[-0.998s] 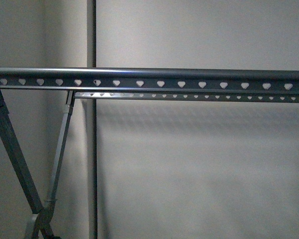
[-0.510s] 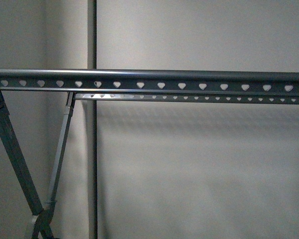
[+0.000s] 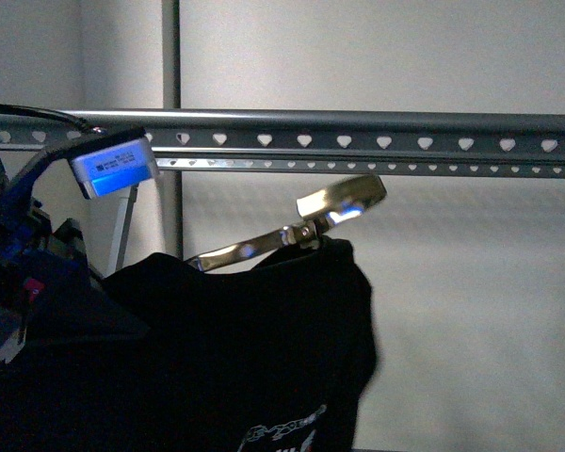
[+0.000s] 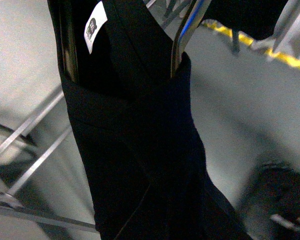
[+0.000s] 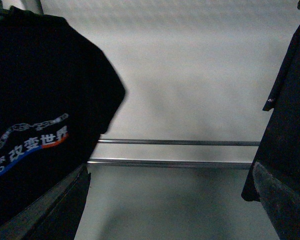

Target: Hang clothes on hanger

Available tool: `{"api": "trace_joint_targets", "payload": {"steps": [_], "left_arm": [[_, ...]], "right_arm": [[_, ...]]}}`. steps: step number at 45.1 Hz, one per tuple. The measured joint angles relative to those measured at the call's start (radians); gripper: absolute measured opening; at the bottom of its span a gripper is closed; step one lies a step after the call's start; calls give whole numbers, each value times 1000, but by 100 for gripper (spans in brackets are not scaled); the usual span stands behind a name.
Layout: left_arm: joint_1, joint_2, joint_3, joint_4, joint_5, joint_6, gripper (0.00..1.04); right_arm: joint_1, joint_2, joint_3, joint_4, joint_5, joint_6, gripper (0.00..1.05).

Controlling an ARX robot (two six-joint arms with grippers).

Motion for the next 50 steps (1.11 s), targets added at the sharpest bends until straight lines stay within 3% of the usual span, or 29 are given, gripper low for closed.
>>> {"api": "trace_joint_targets", "payload": {"steps": [7, 11, 18, 40, 42, 43, 46, 48, 50], "left_arm": [[-2, 94, 75, 21, 34, 398, 4], [-16, 109, 92, 76, 16, 491, 4], [-43, 113, 100, 170, 17, 526, 4], [-53, 114, 101, 177, 23, 535, 4], [-53, 114, 101, 177, 24, 535, 4], [-53, 114, 101, 177, 23, 536, 4], [-53, 114, 101, 177, 19, 537, 4], [-54, 114, 101, 177, 21, 537, 4], [-54, 114, 101, 177, 21, 538, 4]], "right_arm": [[0, 0, 0, 0, 0, 0, 97], [0, 0, 0, 0, 0, 0, 97], [0, 0, 0, 0, 0, 0, 97], [0, 0, 0, 0, 0, 0, 97], [-25, 22, 8, -10, -83, 37, 97], [-78, 80, 25, 2, -219, 80, 97], [-198, 289, 104, 95, -473, 167, 97], [-254, 468, 198, 178, -601, 154, 97], [-259, 599, 282, 216, -654, 108, 97]]}}
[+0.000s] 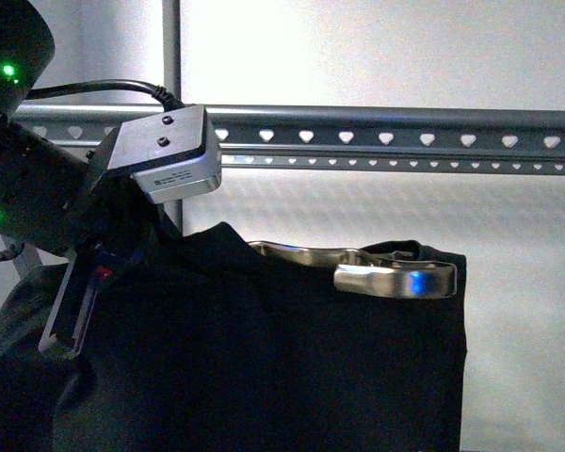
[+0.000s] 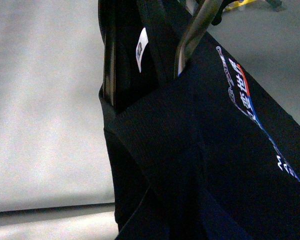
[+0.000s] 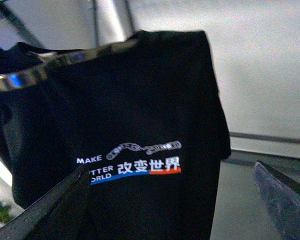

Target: Hang clothes on hanger

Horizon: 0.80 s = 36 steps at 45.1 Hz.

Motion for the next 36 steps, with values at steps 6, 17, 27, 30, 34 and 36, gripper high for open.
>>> {"api": "trace_joint_targets", "payload": {"steps": [6, 17, 27, 30, 34, 36], "left_arm": [[3, 0, 0, 0, -5, 0, 4], [13, -1, -102, 311, 146, -225, 4], [56, 10, -213, 902, 373, -990, 4], [67, 5, -196, 893, 422, -1094, 4], [69, 6, -160, 772, 446, -1080, 4], [69, 12, -148, 730, 450, -1054, 4]], "right_arm": [[30, 315, 235, -71, 35, -316, 97], [163, 598, 543, -177, 179, -1095, 97], [270, 659, 671, -235, 253, -1304, 97], [288, 674, 692, -248, 264, -1327, 97], [293, 677, 699, -244, 261, -1339, 97], [293, 675, 700, -243, 251, -1335, 97]]}}
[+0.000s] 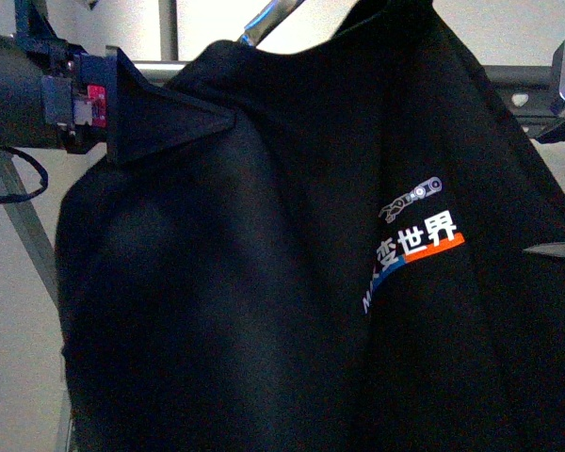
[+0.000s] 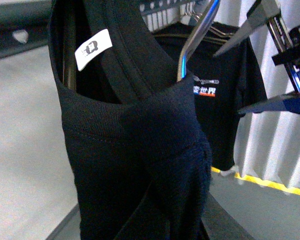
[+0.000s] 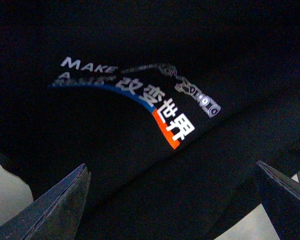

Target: Hang clothes on hanger

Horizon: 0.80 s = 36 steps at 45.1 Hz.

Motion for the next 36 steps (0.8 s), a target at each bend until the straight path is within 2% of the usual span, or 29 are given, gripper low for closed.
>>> {"api": "trace_joint_targets", "payload": {"steps": [6, 14, 19, 24, 29, 36], "left_arm": [[-2, 29, 38, -114, 7, 81, 4], [-10, 73, 127, -359, 55, 290, 4], [-18, 118, 254, -629, 46, 495, 4], [-22, 185, 396, -876, 23, 705, 4], [-32, 222, 477, -986, 8, 815, 4], [-47, 230, 520, -1017, 29, 880, 4]], "right_arm": [[-7, -26, -8, -26, -45, 11, 97], [-63, -159, -118, -204, -156, -27, 97], [-148, -199, -163, -323, -203, -109, 97], [-237, -202, -158, -338, -249, -141, 97], [-261, -202, -134, -336, -262, -142, 97], [-243, -197, -97, -322, -254, -130, 97]]}}
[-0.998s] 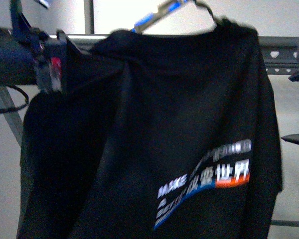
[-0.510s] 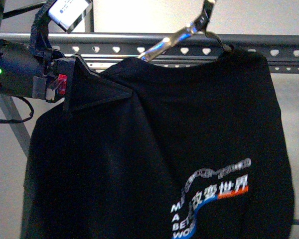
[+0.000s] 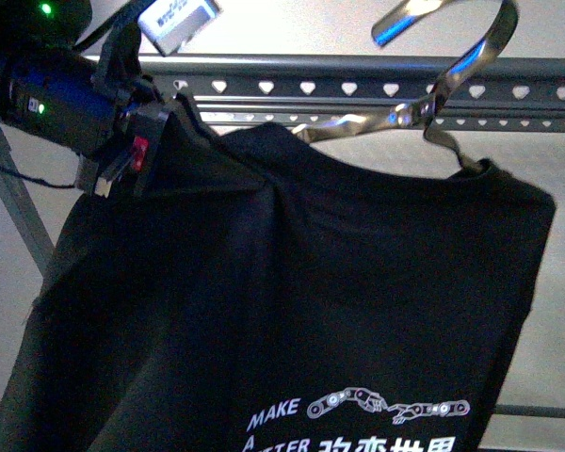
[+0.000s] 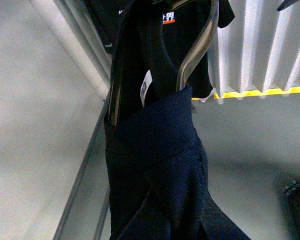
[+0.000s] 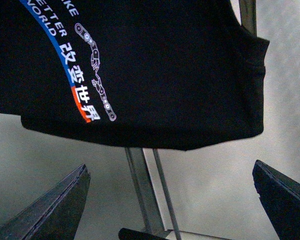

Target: Hang clothes on hanger

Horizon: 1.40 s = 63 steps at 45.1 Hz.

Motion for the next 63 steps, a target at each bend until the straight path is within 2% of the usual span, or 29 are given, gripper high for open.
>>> {"api": "trace_joint_targets", "payload": {"steps": [7, 19, 30, 39, 46, 50, 57, 63], "left_arm": [[-14, 0, 34, -55, 31, 83, 4], [-25, 27, 83, -214, 27, 260, 4], [-21, 35, 82, -241, 21, 343, 4], [-13, 33, 56, -198, 52, 387, 4], [-5, 31, 53, -194, 68, 387, 4], [-2, 25, 33, -77, 109, 369, 4], [7, 11, -11, 164, 166, 215, 36], [10, -8, -25, 264, 167, 95, 54]], "right_arm": [[60, 41, 45, 56, 46, 32, 97], [164, 174, 143, 166, 143, 98, 97], [177, 280, 235, 175, 197, 124, 97], [175, 373, 259, 197, 229, 157, 96], [187, 413, 251, 287, 220, 232, 66], [189, 414, 238, 292, 206, 240, 48], [182, 402, 182, 291, 177, 238, 18], [171, 393, 134, 287, 163, 217, 10]]}}
